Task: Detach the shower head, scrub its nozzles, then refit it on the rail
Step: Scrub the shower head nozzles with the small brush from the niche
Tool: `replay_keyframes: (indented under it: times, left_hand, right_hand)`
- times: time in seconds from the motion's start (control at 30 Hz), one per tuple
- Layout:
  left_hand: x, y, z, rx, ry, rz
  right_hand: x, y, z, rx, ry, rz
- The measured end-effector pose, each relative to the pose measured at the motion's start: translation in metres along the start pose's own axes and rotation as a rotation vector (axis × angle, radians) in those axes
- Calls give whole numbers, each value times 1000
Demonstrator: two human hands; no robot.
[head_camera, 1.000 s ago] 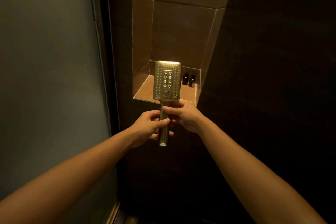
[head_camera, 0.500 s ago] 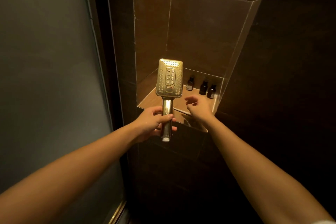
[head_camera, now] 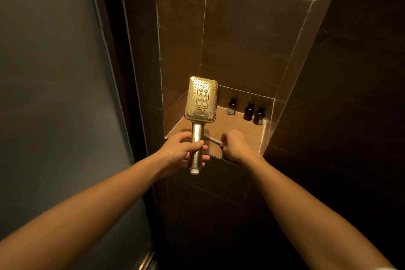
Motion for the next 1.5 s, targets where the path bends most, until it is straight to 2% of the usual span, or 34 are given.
replay_keyframes:
  times: [0.47,0.67,0.8,0.93,1.2,1.37,1.5]
  left_hand:
    - [-20,17,3,21,-4,-62]
    - [-19,21,11,31,17,-54]
    - [-16,19,19,4,37,-87]
    - [-19,23,20,-15,35,-30]
    - [-26,39,19,-55,-16,120]
    - [-23,47,14,-90,-111,252]
    - [-23,48,13,-93,-145,285]
  right_hand:
    - [-14,33,-23,-124,-310,710]
    - [7,53,-39,-108,-195,900]
    - [29,67,-47,-89,-30,857]
    - [45,69,-48,-39,73,636]
    - [62,69,-38,-124,118,176]
    - [59,78,-29,-284,27,252]
    - [63,74,-40,-134,146,83]
Point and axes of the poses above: each hand's wrist, its own z-axis towards the middle knuckle, its own y-axis out of the back of the hand, x = y × z, the point moved 1 cm from there along z, towards the middle knuckle, and after that the axes turned 12 degrees about -z, right-handed, at the moved point
